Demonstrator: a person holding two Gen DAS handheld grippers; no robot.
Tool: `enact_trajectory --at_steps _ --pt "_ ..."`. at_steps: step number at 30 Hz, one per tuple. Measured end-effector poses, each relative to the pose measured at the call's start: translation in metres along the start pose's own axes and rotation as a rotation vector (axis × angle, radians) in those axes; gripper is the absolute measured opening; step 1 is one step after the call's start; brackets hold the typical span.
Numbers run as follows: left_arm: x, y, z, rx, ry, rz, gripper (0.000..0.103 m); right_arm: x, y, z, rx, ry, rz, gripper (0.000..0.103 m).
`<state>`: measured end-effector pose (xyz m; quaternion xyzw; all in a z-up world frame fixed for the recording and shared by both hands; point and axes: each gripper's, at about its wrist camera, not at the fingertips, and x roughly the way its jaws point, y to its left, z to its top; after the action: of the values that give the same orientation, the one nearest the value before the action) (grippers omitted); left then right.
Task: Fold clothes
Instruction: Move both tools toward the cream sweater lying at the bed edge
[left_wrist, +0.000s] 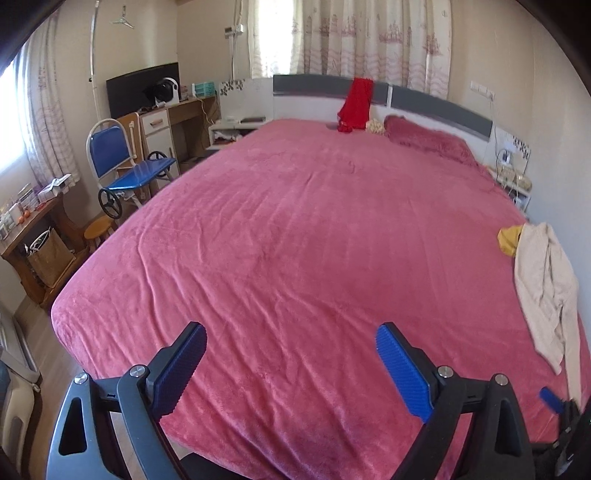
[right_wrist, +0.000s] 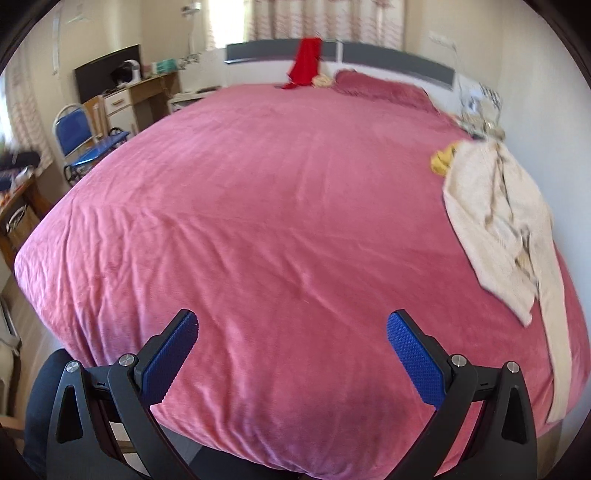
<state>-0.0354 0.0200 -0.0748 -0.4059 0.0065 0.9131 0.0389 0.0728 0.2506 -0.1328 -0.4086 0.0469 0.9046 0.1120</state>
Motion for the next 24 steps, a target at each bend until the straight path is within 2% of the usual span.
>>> enact_trajectory --at_steps 4,8,11,14,19,24 --pt "0.029 -0.006 -0.012 0.028 0.073 -0.053 0.085 0.003 -0.047 0.005 0.075 0.018 -0.042 0.103" --pt "0.032 -0.014 -0.011 0.078 0.011 -0.065 0.084 0.013 -0.105 0.023 0.129 0.029 -0.129 0.103" --pt "0.029 -0.026 0.002 0.127 -0.054 -0.063 0.084 0.038 -0.156 0.048 0.2 0.071 -0.158 0.103" --pt "0.035 -0.041 0.026 0.152 -0.086 -0.115 0.084 0.062 -0.205 0.078 0.292 0.076 -0.148 0.103" --pt "0.074 -0.075 0.053 0.185 -0.009 -0.154 0.084 0.109 -0.297 0.14 0.511 0.043 -0.101 0.099" --pt "0.112 -0.105 0.051 0.311 0.05 -0.129 0.084 0.156 -0.369 0.193 0.62 0.035 -0.217 0.09"
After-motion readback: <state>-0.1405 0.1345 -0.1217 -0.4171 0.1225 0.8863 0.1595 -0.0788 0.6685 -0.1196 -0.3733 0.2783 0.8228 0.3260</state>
